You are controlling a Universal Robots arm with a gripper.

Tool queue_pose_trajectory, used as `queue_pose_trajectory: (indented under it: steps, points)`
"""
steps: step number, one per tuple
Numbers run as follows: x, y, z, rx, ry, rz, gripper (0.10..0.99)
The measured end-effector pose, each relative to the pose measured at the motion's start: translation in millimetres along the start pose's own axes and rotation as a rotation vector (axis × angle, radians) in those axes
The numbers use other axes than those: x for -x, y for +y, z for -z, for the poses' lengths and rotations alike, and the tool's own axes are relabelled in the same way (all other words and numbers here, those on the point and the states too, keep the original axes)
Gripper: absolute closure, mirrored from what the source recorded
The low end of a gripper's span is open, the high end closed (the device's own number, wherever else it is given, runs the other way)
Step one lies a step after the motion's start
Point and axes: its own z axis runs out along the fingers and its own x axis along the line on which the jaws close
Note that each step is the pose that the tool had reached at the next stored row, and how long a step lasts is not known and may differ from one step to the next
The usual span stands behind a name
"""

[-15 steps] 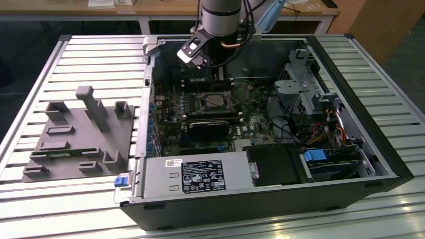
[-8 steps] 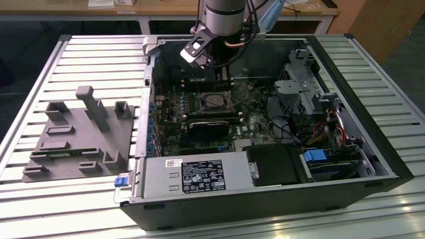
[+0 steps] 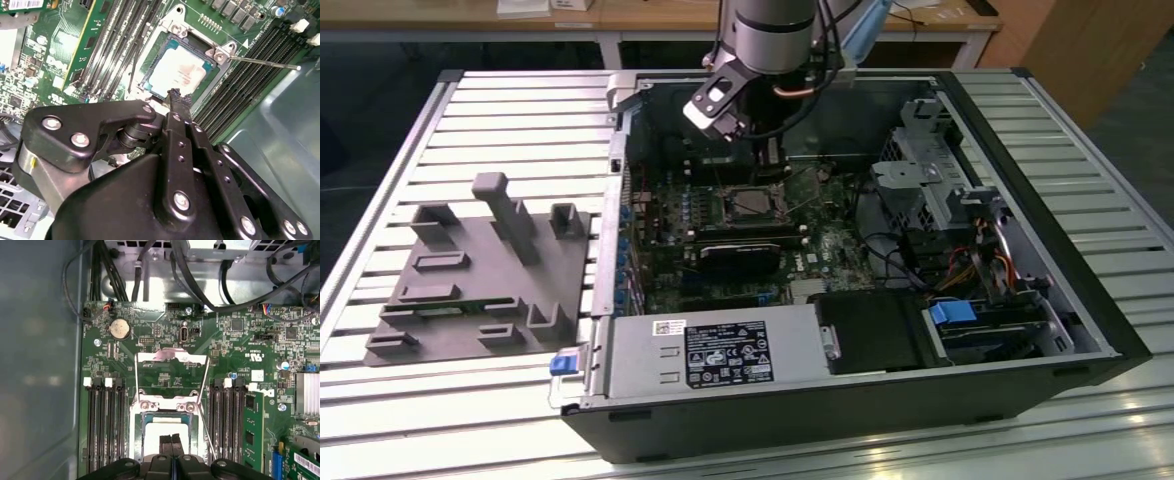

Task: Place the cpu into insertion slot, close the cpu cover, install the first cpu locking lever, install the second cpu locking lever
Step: 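Place the cpu into insertion slot, then close the cpu cover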

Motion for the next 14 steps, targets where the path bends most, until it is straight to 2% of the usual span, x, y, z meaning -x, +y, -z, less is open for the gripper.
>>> queue_pose_trajectory:
  steps: [4, 14]
  points:
    - [0.0, -0.1, 7.3, 0.002, 0.0016, 0.000, 0.984]
    - [0.0, -0.1, 7.6, 0.003, 0.0017, 0.000, 0.984]
